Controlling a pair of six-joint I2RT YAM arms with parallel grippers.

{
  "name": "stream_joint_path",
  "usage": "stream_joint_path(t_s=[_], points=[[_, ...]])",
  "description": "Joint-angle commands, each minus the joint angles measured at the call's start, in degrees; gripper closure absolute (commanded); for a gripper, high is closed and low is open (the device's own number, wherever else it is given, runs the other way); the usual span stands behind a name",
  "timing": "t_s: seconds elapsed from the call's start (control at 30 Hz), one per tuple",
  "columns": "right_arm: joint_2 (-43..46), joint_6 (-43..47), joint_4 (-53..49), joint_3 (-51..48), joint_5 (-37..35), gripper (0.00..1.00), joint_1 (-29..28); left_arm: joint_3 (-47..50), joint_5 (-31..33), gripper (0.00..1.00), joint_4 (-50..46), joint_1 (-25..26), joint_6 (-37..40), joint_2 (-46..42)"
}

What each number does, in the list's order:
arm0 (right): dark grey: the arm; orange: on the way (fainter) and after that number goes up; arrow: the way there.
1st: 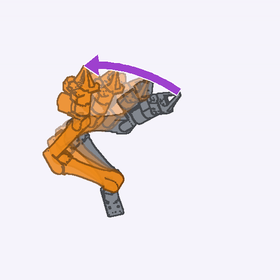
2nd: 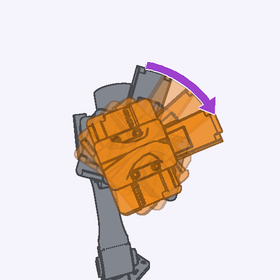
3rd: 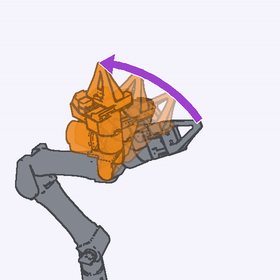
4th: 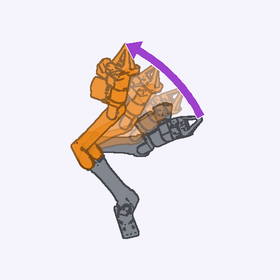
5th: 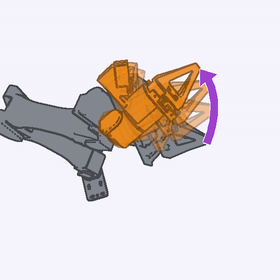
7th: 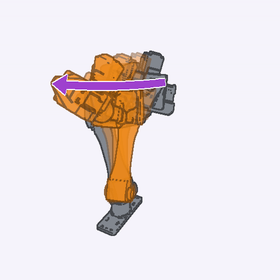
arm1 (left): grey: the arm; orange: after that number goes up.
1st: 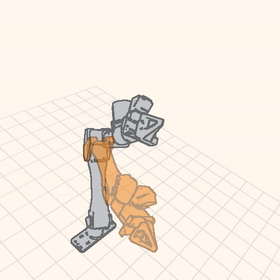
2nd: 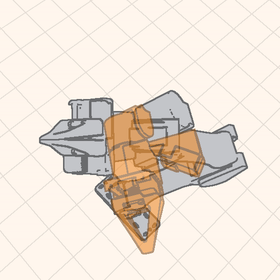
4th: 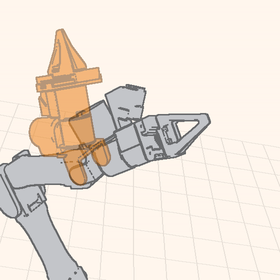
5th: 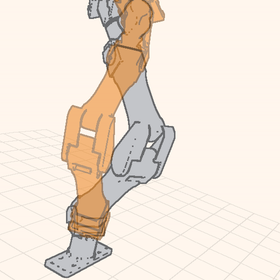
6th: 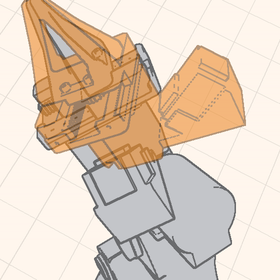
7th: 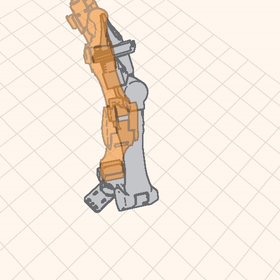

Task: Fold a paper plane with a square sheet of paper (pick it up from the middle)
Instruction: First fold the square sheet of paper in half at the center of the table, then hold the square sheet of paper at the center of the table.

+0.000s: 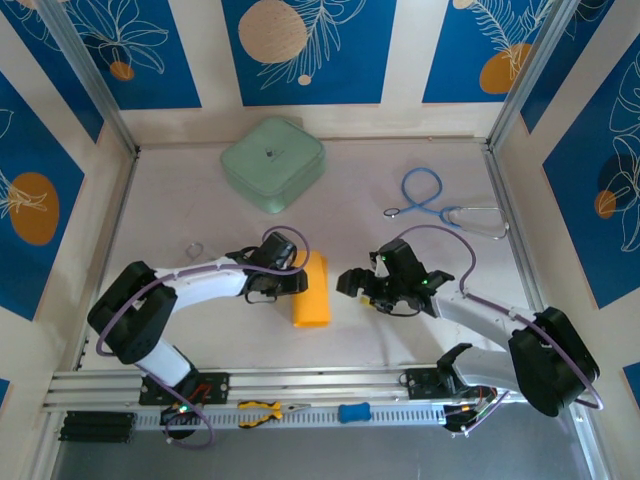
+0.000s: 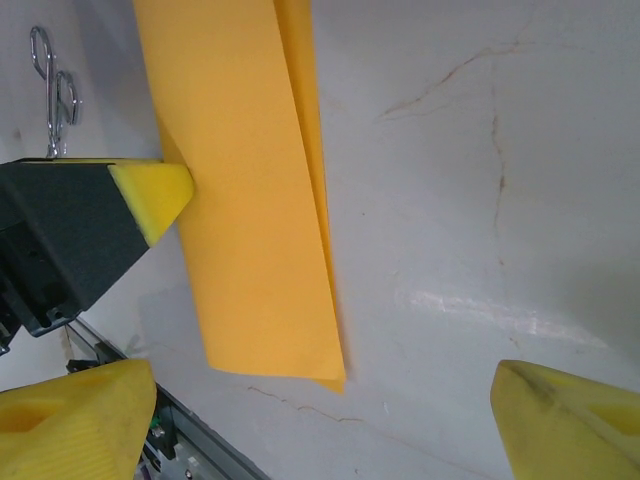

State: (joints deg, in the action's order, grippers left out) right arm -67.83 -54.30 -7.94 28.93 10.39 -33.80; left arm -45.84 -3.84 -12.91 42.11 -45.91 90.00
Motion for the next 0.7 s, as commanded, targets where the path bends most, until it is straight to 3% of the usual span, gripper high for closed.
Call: stream_joint_path(t_s=[0.0, 0.17, 0.67], points=[[-0.3, -0.1, 0.2, 1.4, -0.8, 0.13, -0.4, -1.1, -1.8, 0.47, -1.7, -0.4, 2.8, 2.0], [-0.1, -0.3, 0.1, 1.0, -1.1, 0.12, -0.5, -3.4, -1.9, 0.47, -5.1, -0.5, 6.0, 3.7], [-0.9, -0.3, 0.0, 1.3, -1.1, 0.12, -0.6, -5.2, 1.4, 0.46, -7.7, -0.5, 5.0, 6.2]])
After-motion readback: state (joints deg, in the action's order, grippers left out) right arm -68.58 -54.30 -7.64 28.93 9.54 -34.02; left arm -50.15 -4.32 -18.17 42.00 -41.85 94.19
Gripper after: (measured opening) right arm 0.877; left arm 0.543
